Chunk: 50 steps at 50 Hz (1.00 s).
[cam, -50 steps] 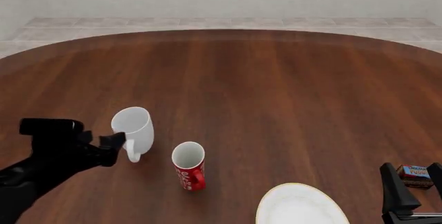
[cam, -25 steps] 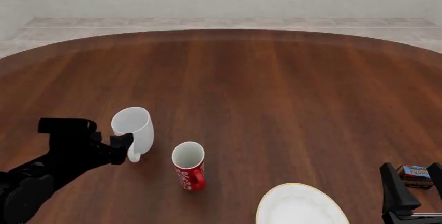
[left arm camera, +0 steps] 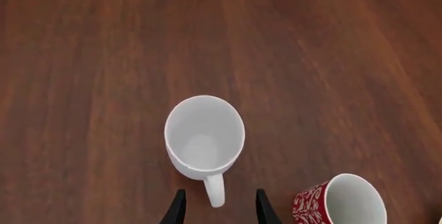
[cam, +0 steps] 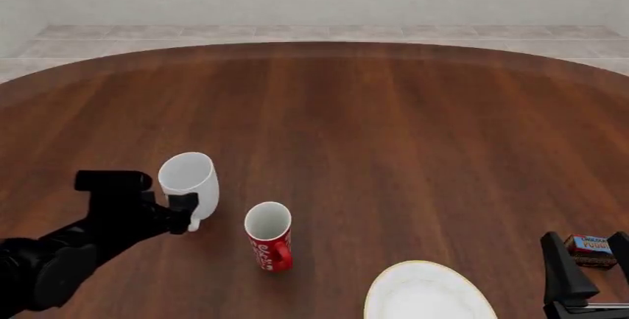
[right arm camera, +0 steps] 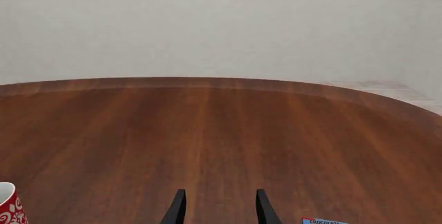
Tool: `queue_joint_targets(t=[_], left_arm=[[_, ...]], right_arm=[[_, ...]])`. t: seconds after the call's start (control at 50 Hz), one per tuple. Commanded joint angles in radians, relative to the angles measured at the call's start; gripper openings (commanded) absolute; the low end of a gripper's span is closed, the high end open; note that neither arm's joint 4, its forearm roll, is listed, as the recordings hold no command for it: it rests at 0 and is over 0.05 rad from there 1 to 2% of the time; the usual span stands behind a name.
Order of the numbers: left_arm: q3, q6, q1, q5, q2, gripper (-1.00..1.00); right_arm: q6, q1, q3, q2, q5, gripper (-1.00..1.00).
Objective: Put the white mug on the plate.
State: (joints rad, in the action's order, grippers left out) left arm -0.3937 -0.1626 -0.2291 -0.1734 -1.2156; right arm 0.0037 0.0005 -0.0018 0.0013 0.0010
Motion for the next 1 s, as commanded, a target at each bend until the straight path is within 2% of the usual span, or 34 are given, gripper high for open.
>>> queue_joint_targets(t=[0.02, 0.06, 0.16, 0.26, 0.76, 1.0], left_arm=[[0.0, -0.045, -0.021, -0.026, -0.068, 1.0], [0.003, -0.065, -0.037, -0.024, -0.08, 1.0], [-0.002, -0.054, -0.026, -0.025, -0.08, 1.0], [0.0, -0.076, -0.026, -0.035, -0.112, 1.0], [-0.007, -0.069, -0.011, -0.077, -0.172, 1.0], [-0.018, -0.092, -0.02, -0.085, -0.201, 1.0]], right_arm=[[-0.001, -0.001, -0.001, 0.003, -0.001, 1.0], [-0.001, -0.001, -0.001, 0.003, -0.001, 1.0], [-0.001, -0.001, -0.001, 0.003, -0.001, 1.0], [-0.001, -0.001, -0.001, 0.003, -0.001, 1.0], [-0.001, -0.001, -0.001, 0.003, -0.001, 1.0], [-0.001, -0.001, -0.001, 0.003, -0.001, 1.0]])
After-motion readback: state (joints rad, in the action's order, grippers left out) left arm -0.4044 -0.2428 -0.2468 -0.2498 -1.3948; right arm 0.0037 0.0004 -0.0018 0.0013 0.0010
